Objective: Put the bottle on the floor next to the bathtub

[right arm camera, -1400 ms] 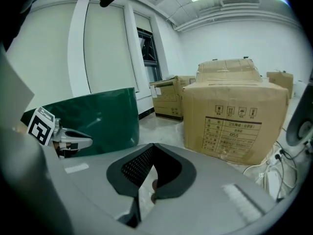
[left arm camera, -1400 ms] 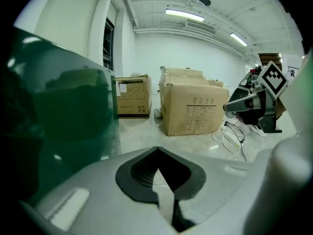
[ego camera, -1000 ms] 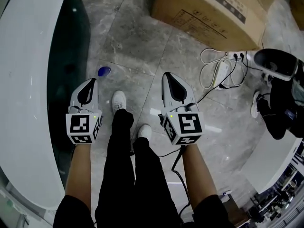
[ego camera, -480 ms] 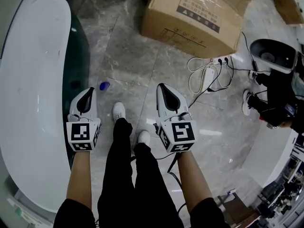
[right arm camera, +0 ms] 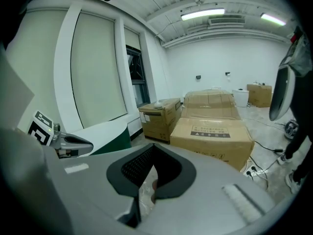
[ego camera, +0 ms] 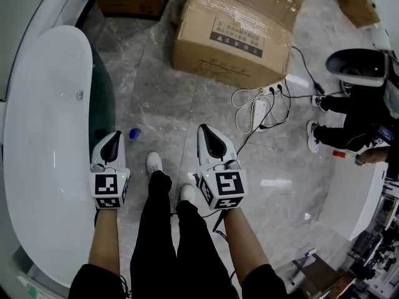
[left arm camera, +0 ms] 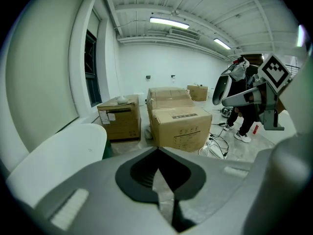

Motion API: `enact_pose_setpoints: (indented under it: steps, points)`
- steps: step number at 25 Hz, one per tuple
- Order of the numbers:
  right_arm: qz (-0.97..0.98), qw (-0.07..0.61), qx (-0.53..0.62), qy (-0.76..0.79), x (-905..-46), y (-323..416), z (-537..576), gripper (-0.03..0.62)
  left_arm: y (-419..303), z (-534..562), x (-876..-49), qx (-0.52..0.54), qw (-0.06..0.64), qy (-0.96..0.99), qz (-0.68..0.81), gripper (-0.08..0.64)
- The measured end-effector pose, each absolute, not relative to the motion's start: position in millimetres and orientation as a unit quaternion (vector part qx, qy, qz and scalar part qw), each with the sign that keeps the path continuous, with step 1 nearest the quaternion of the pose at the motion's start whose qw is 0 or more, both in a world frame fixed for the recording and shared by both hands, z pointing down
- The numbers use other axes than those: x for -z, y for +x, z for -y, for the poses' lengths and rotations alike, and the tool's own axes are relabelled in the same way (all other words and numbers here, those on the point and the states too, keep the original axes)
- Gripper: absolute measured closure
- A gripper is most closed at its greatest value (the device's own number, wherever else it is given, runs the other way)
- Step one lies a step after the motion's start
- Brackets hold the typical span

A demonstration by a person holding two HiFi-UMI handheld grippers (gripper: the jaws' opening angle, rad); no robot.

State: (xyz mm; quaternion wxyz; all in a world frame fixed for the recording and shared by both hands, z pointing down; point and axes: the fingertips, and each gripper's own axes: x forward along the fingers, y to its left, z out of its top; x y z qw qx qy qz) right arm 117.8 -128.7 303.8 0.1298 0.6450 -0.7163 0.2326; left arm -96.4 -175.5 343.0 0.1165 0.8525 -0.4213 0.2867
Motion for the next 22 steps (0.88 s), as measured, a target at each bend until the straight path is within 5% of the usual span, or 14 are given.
enact_pose_setpoints:
  steps: [22]
  points:
    - [0.719, 0.085, -0.149, 0.674, -141, 135, 100, 0.567, -53, 158, -170, -0.206, 0.058, 0.878, 0.429, 0.56]
